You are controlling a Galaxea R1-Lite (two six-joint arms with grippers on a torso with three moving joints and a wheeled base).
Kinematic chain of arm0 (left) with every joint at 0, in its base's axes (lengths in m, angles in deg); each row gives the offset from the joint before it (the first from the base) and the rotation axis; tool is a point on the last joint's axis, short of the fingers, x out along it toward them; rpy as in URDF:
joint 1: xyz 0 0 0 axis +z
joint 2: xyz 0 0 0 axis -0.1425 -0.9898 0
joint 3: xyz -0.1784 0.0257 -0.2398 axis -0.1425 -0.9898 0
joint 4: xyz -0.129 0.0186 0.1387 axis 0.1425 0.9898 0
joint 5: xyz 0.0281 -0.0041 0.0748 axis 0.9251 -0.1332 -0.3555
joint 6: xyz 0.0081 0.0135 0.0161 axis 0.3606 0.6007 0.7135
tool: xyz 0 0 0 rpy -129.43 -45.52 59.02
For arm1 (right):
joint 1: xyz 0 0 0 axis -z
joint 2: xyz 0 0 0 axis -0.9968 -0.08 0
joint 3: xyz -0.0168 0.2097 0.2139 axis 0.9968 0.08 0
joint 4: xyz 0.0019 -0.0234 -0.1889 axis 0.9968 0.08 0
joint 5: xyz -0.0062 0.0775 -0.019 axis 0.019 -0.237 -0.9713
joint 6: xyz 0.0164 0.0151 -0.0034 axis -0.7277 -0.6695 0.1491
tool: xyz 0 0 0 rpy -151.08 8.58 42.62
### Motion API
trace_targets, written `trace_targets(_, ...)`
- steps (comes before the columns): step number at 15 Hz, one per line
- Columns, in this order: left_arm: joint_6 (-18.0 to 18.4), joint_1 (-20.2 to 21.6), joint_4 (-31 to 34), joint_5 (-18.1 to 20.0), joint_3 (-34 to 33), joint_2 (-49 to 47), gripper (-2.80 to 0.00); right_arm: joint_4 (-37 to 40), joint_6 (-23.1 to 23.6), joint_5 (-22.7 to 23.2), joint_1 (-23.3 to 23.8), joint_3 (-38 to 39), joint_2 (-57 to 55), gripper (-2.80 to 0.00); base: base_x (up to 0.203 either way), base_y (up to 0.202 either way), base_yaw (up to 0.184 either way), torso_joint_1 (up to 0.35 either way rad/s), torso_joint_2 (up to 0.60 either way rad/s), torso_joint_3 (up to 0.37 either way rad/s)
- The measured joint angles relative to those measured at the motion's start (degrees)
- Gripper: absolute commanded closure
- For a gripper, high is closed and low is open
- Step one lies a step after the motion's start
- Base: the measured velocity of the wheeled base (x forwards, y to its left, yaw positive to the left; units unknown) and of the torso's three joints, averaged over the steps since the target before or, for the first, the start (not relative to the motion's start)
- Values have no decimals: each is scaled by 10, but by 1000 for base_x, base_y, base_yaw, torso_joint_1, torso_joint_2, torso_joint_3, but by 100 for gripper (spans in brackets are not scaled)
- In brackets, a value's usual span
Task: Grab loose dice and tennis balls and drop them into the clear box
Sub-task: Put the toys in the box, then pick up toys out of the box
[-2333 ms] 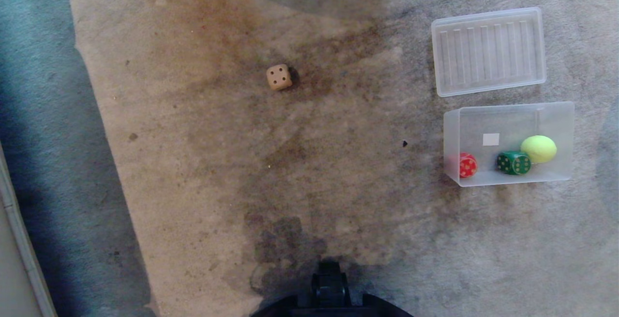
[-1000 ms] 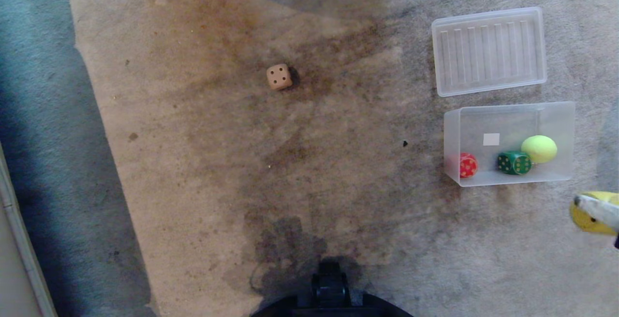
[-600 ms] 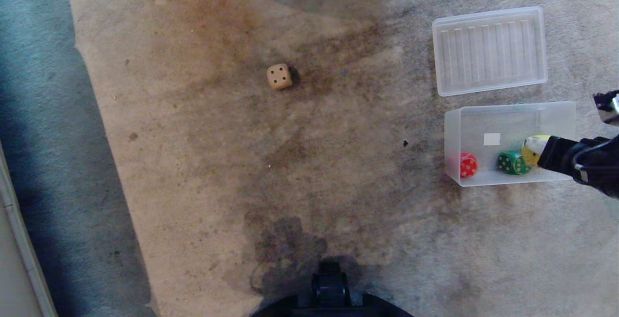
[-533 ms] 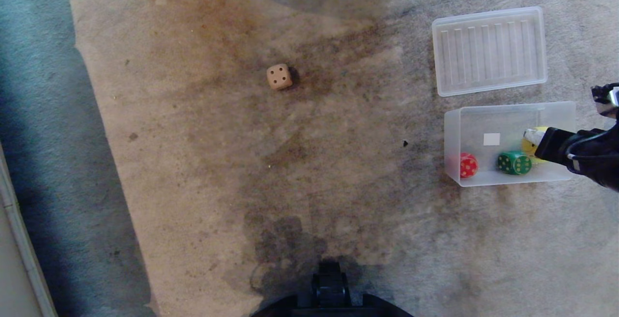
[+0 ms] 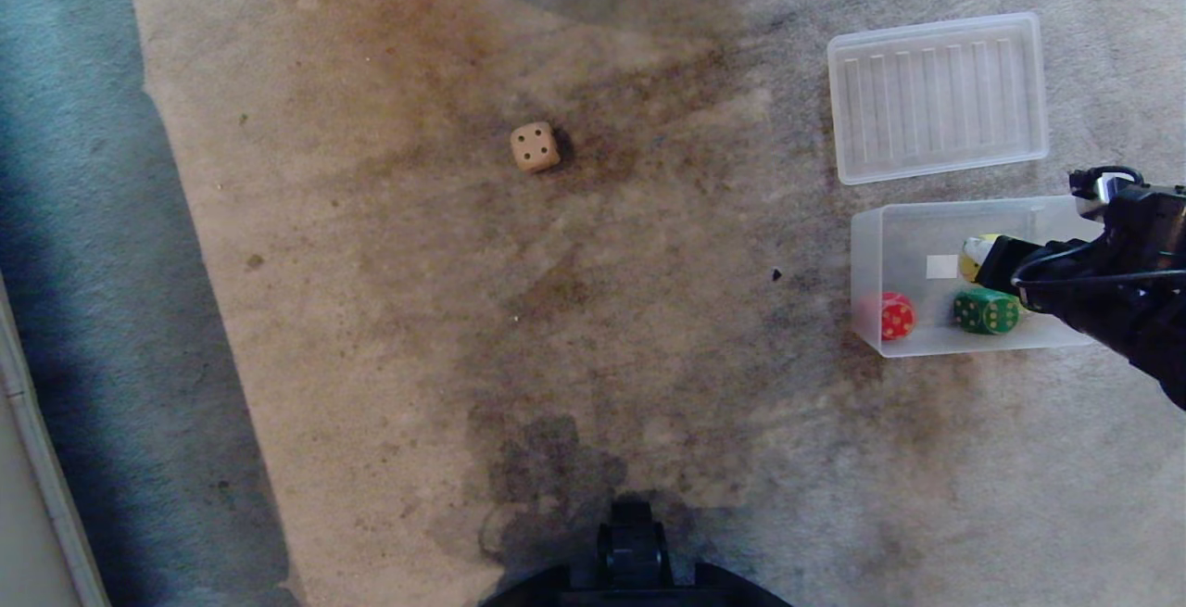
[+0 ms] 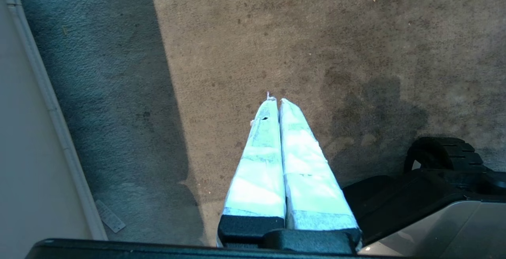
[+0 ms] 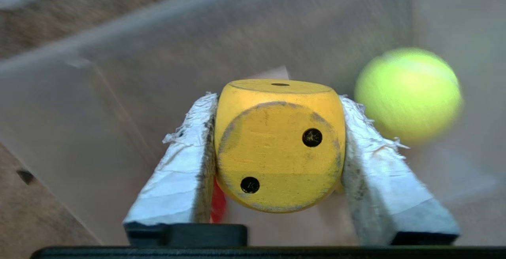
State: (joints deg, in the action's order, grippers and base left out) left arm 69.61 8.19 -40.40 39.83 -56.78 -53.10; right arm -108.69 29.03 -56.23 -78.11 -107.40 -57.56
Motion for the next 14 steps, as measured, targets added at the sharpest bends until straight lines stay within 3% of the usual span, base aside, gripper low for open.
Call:
trace_targets(6,0,0,0,0,0,0,0,-13,2,23,0,6,-3,-280,0,0,0,0,0,0)
trace_targets(10,0,0,0,0,0,0,0,44,2,58,0,55,86,-280,0,0,0,0,0,0)
trace_targets(11,0,0,0,0,0,0,0,76,0,63,0,73,123,0,0,0,0,0,0,0)
trace_targets(14,0,0,0,0,0,0,0,185,-13,73,1,122,224,0,0,0,0,0,0,0)
